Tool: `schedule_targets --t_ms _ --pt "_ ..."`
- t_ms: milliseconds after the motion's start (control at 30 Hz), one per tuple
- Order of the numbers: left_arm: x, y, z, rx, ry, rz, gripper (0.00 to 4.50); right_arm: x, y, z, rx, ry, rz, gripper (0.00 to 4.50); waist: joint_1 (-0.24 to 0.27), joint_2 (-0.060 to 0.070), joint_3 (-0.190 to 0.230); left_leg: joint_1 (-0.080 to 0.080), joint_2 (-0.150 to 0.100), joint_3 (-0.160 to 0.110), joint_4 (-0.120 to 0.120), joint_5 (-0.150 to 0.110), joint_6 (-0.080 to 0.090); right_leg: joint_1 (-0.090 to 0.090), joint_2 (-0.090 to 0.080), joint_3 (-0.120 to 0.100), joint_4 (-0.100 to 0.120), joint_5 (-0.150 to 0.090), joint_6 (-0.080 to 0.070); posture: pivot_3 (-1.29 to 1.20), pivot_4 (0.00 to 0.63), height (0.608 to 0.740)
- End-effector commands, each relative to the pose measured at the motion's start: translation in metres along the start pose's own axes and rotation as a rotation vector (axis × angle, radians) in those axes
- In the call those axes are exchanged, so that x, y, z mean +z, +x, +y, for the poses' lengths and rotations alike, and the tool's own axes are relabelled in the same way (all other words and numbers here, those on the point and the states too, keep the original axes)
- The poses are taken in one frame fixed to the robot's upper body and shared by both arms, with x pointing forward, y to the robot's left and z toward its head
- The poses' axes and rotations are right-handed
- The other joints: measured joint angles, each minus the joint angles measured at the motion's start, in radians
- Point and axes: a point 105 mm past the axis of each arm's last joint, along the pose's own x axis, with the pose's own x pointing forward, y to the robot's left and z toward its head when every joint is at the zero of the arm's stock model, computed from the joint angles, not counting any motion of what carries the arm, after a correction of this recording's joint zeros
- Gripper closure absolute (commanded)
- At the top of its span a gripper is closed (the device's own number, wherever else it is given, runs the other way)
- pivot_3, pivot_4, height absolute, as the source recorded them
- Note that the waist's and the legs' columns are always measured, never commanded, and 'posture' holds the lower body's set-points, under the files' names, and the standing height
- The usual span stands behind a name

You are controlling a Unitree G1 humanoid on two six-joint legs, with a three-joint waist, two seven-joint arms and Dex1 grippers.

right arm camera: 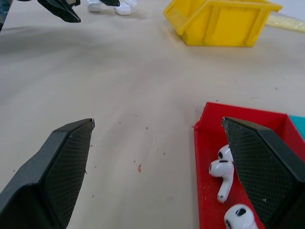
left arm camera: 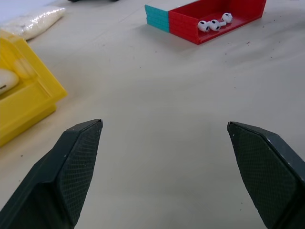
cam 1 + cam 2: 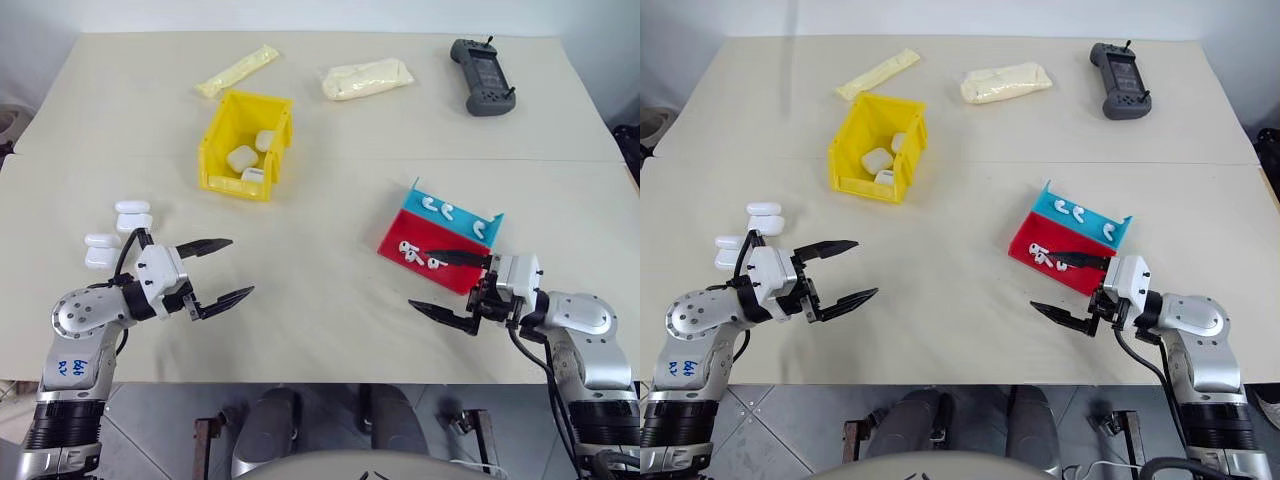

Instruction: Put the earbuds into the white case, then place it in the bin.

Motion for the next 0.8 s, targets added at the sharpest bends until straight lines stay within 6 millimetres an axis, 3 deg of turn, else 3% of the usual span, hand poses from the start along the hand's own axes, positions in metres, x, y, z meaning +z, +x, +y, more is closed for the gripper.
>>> schedule_targets --t_ms 33,233,433,567,667,800 --pt "0.007 0.001 0.004 0.030 0.052 -0.012 0.04 0.009 -0.001 -0.003 0.007 -0.023 -0.018 0.00 0.001 0.000 0.000 0.000 0.000 0.000 0.000 0.000 0.000 0.000 0.000 0.000 0.000 0.000 0.000 0.00 0.150 0.740" --pt "0.008 -0.005 0.006 0.070 -0.008 -0.027 0.04 0.011 0.002 -0.007 0.027 -0.019 -0.023 0.00 0.000 0.000 0.000 0.000 0.000 0.000 0.000 0.000 0.000 0.000 0.000 0.000 0.000 0.000 0.000 0.00 0.150 0.740" --pt "0.008 -0.028 0.014 0.286 -0.027 -0.013 0.04 0.021 0.018 -0.009 0.087 -0.016 -0.074 0.00 -0.007 0.000 0.000 0.000 0.001 0.000 0.000 0.000 0.000 0.000 0.000 0.000 0.000 0.000 0.000 0.00 0.150 0.740" --pt "0.004 -0.061 0.012 0.549 -0.100 0.021 0.04 0.037 0.042 -0.006 0.155 -0.025 -0.151 0.00 -0.023 0.000 0.000 0.000 0.002 0.000 0.000 -0.001 -0.001 0.000 0.000 0.001 0.000 0.000 0.000 0.00 0.150 0.740" --pt "-0.003 -0.086 0.002 0.709 -0.157 0.059 0.04 0.048 0.056 -0.004 0.190 -0.030 -0.204 0.00 -0.022 0.000 0.000 0.000 0.002 -0.001 0.000 -0.001 -0.002 0.000 0.001 0.000 -0.001 -0.001 -0.001 0.00 0.150 0.740" --pt "-0.020 -0.136 -0.021 0.984 -0.260 0.138 0.04 0.064 0.078 0.004 0.249 -0.030 -0.284 0.00 -0.022 0.000 0.000 0.000 0.002 -0.001 0.000 -0.002 -0.002 0.000 0.000 0.001 -0.001 -0.001 -0.001 0.00 0.150 0.740"
